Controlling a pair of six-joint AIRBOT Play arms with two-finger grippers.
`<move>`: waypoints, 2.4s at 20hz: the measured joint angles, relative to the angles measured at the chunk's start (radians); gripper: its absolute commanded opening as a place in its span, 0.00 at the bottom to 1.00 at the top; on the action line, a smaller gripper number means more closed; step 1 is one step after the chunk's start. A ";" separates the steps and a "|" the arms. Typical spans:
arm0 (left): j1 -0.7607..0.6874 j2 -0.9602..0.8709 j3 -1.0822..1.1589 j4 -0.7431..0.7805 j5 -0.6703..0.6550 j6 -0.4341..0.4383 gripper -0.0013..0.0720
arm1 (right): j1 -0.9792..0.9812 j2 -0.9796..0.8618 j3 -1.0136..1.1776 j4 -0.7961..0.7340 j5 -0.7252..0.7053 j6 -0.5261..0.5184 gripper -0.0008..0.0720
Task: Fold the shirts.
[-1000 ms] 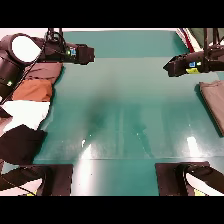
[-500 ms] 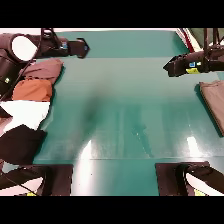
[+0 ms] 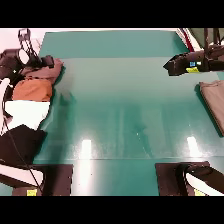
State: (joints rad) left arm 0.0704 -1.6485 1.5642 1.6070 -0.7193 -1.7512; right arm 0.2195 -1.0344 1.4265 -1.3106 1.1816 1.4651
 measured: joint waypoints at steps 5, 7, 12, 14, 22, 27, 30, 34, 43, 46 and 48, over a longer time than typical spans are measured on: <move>0.069 -0.138 0.000 0.008 0.097 0.003 0.90 | 0.000 0.000 0.000 0.000 0.001 0.000 0.03; 0.079 -0.163 0.000 0.009 0.137 0.005 0.75 | 0.000 0.000 0.000 0.000 0.000 0.000 0.03; 0.087 -0.179 0.018 0.011 0.155 0.005 0.05 | 0.000 0.001 0.000 0.000 -0.003 0.000 0.03; 0.085 -0.153 0.055 0.008 0.121 0.005 0.05 | 0.000 0.008 0.002 0.000 -0.011 0.000 0.03; -0.077 0.307 0.261 0.000 0.016 0.141 0.05 | -0.007 0.032 0.202 -0.002 -0.071 0.000 0.03; -0.298 0.535 0.290 -0.001 -0.165 0.193 0.05 | -0.009 0.034 0.364 -0.011 -0.077 0.000 0.03; -0.476 0.531 0.292 -0.047 -0.298 0.193 0.05 | -0.009 0.034 0.429 -0.019 -0.063 0.000 0.03; -0.720 0.394 0.282 -0.165 -0.348 0.205 0.88 | -0.009 0.037 0.470 -0.025 -0.028 0.000 0.03; -0.602 0.304 0.260 -0.280 -0.456 0.187 0.65 | -0.009 0.040 0.485 -0.026 0.082 -0.001 0.03; -0.405 0.392 0.142 -0.266 -0.506 0.177 0.65 | -0.009 0.039 0.485 -0.026 0.093 -0.001 0.03; -0.288 0.437 0.003 -0.264 -0.523 0.174 0.67 | -0.009 0.034 0.485 -0.026 0.096 -0.001 0.03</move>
State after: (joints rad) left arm -0.2180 -1.2118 1.5673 1.3430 -1.2423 -1.5772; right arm 0.2108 -1.0000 1.9114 -1.3369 1.2774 1.4643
